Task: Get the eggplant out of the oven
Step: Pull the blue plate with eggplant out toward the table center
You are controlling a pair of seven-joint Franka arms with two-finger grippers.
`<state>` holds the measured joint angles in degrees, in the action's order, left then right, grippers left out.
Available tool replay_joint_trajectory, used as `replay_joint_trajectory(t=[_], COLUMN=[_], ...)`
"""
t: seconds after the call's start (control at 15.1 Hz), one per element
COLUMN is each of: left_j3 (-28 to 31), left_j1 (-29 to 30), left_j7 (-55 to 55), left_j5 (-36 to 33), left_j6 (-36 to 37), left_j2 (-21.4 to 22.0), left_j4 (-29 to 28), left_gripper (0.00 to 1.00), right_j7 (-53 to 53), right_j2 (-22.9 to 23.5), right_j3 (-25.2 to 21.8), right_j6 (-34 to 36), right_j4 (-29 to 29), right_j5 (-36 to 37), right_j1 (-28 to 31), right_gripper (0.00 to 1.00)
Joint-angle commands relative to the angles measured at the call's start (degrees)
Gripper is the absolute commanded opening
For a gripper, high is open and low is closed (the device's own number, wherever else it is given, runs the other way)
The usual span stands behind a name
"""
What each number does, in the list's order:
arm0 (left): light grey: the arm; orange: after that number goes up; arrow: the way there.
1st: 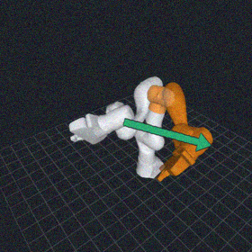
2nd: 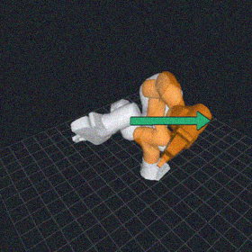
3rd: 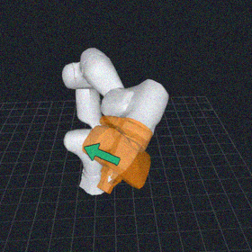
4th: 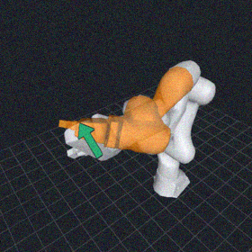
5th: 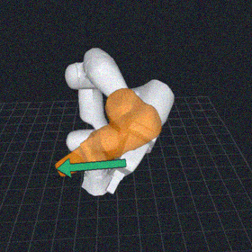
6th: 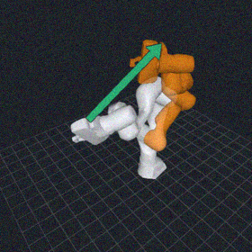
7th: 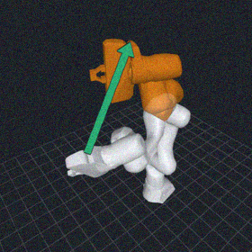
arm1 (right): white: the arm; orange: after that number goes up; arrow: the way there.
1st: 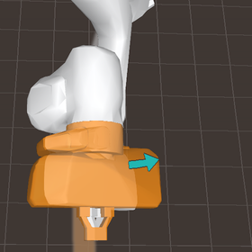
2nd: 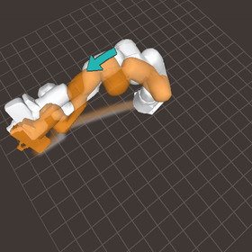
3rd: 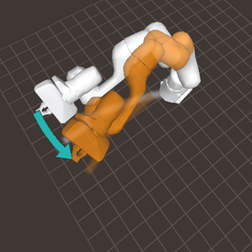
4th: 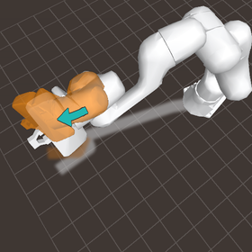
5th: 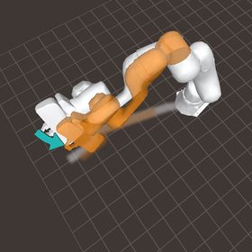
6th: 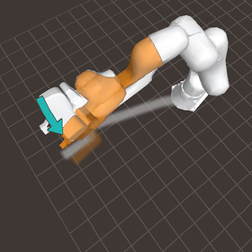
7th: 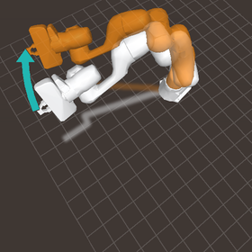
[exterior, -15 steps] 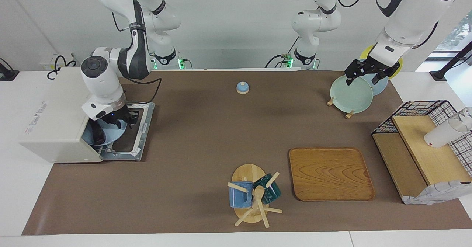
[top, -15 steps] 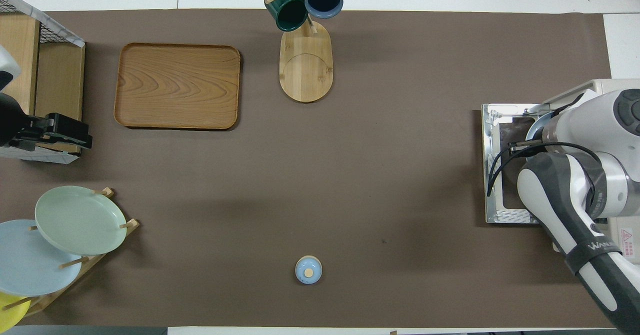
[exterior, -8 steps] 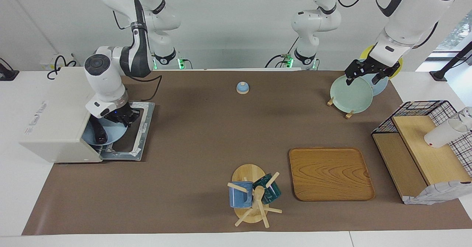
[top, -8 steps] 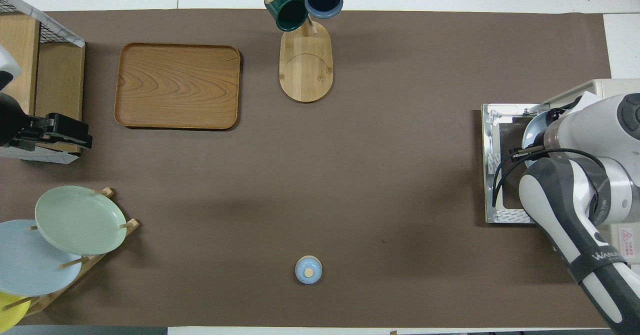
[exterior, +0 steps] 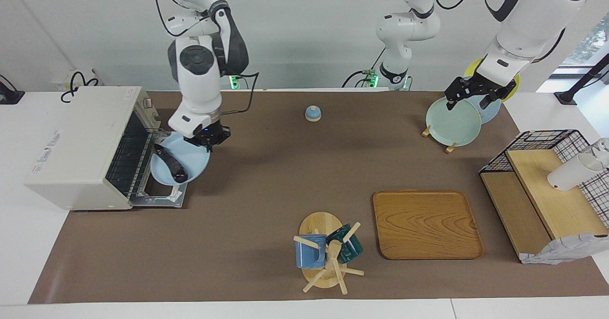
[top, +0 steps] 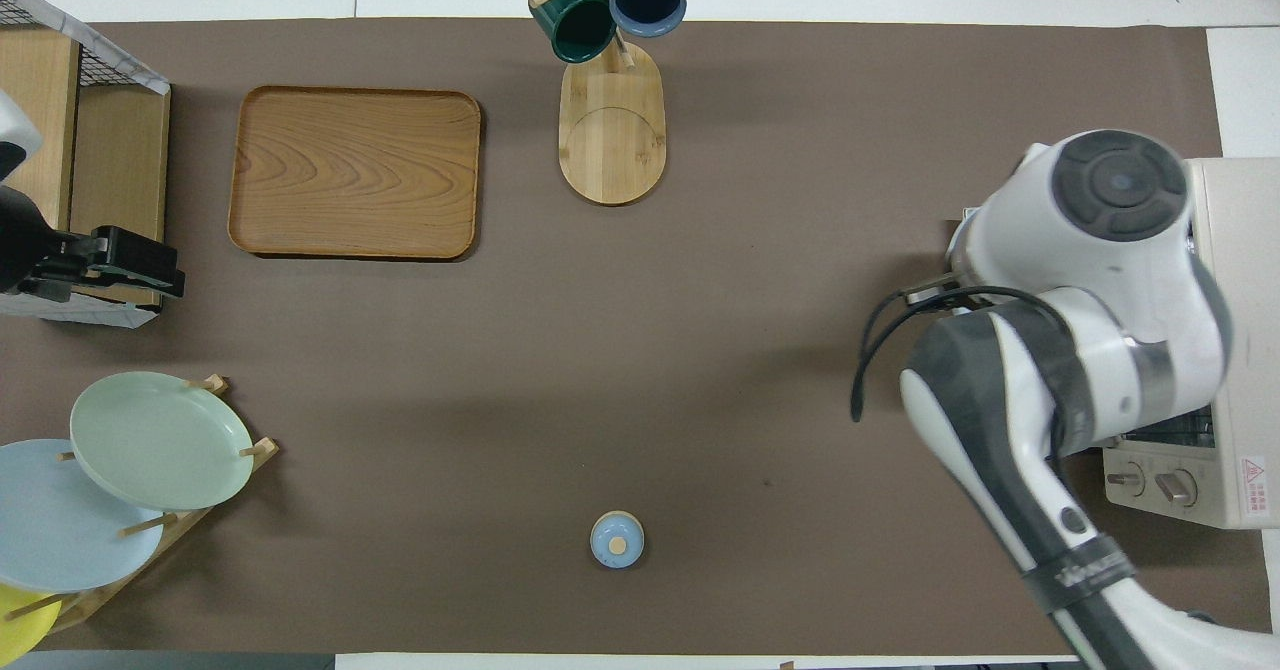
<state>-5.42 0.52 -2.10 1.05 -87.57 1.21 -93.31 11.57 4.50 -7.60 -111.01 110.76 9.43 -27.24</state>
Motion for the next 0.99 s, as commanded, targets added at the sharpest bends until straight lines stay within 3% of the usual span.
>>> replay_joint_trajectory(t=[0.0,0.13,0.26,0.4,0.6,0.79,0.93], left_j3=[-0.64,-0.64,-0.64,-0.64,-0.64,-0.64,-0.64], left_j1=[1.07,1.07,1.07,1.07,1.07,1.07,1.07], left_j7=[0.34,0.34,0.34,0.25,0.34,0.34,0.34], left_j5=[0.36,0.36,0.36,0.36,0.36,0.36,0.36], left_j6=[0.3,0.3,0.3,0.3,0.3,0.3,0.3], left_j2=[0.81,0.81,0.81,0.81,0.81,0.81,0.9], left_j4=[-0.56,-0.65,-0.56,-0.56,-0.56,-0.56,-0.56], left_gripper=[1.0,1.0,1.0,1.0,1.0,1.0,1.0], right_j7=[10.7,17.66,23.03,27.25,36.03,36.85,37.64], right_j2=[4.27,9.97,18.31,22.99,25.12,24.68,24.59], right_j3=[0.22,0.22,0.31,0.31,3.37,3.91,3.91], right_j6=[1.49,3.86,7.9,7.39,-1.45,-6.4,-8.86], right_j4=[-6.15,-13.43,-24.58,-28.84,-28.33,-23.41,-22.0], right_j5=[1.03,1.12,0.86,0.33,-3.44,-3.97,-8.08], right_j1=[-7.79,-13.16,-18.52,-20.83,-21.97,-22.33,-22.07], right_gripper=[0.0,0.0,0.0,0.0,0.0,0.0,0.0])
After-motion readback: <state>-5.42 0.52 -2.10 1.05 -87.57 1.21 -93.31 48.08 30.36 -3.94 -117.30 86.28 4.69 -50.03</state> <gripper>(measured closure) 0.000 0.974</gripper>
